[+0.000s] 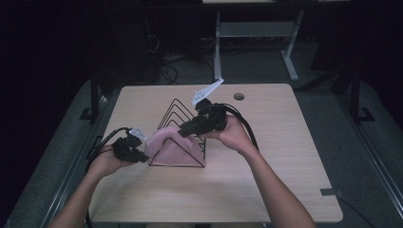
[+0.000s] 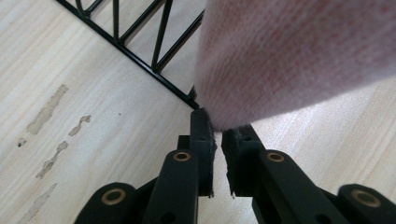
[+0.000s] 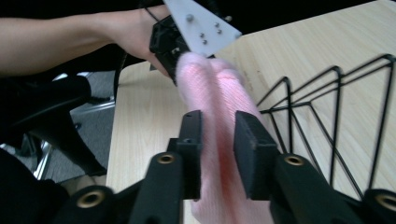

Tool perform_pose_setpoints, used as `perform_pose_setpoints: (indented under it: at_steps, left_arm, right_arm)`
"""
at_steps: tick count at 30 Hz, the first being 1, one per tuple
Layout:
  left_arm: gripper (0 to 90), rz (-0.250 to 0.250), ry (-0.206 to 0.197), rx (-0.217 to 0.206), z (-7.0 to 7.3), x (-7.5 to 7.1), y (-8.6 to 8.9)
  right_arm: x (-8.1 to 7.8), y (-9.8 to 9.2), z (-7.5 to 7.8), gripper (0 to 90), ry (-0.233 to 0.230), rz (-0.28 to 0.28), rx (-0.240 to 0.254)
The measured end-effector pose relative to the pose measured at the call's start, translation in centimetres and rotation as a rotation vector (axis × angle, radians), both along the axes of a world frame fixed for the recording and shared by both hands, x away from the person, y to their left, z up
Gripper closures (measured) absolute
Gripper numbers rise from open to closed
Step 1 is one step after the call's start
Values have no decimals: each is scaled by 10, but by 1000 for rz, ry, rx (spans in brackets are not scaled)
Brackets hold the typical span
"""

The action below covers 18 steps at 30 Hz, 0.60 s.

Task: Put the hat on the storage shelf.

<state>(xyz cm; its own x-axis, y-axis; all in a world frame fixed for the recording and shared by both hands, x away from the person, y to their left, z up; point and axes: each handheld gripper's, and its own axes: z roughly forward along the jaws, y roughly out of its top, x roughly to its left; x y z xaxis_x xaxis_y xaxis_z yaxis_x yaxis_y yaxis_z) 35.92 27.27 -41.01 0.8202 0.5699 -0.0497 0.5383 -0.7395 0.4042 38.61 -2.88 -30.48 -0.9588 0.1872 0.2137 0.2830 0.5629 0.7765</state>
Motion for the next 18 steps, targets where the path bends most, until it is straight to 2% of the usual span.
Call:
perform_pose_setpoints:
  at_steps: [2, 3, 5, 10, 11, 12, 14, 15, 17, 18]
  left_arm:
    - [799, 5, -6, -11, 3, -1, 2]
    - [782, -1, -14, -13, 4, -1, 3]
    - [775, 14, -21, -26, 5, -2, 5]
    - [732, 25, -16, -38, 7, -3, 9]
    - [712, 22, -20, -36, 7, -4, 10]
    - [697, 36, -19, -50, 7, -5, 10]
    - [687, 38, -23, -47, 8, -6, 11]
    - [675, 38, -22, -50, 8, -6, 11]
    - [669, 36, -24, -55, 10, -5, 11]
    - [653, 39, -17, -66, 10, -5, 11]
  right_arm:
    - [1, -6, 0, 676, 7, -14, 19]
    - [2, -12, 0, 654, 28, -32, 30]
    - [2, -15, -1, 639, 31, -43, 31]
    - [5, -30, -4, 576, 29, -94, -10]
    - [6, -41, -9, 556, 35, -133, -17]
    - [7, -44, -11, 551, 50, -149, -13]
    - [9, -50, -15, 541, 54, -157, -19]
    - [12, -60, -22, 528, 77, -193, -23]
    - [14, -65, -26, 520, 86, -205, -24]
    - [15, -74, -32, 497, 97, -234, -21]
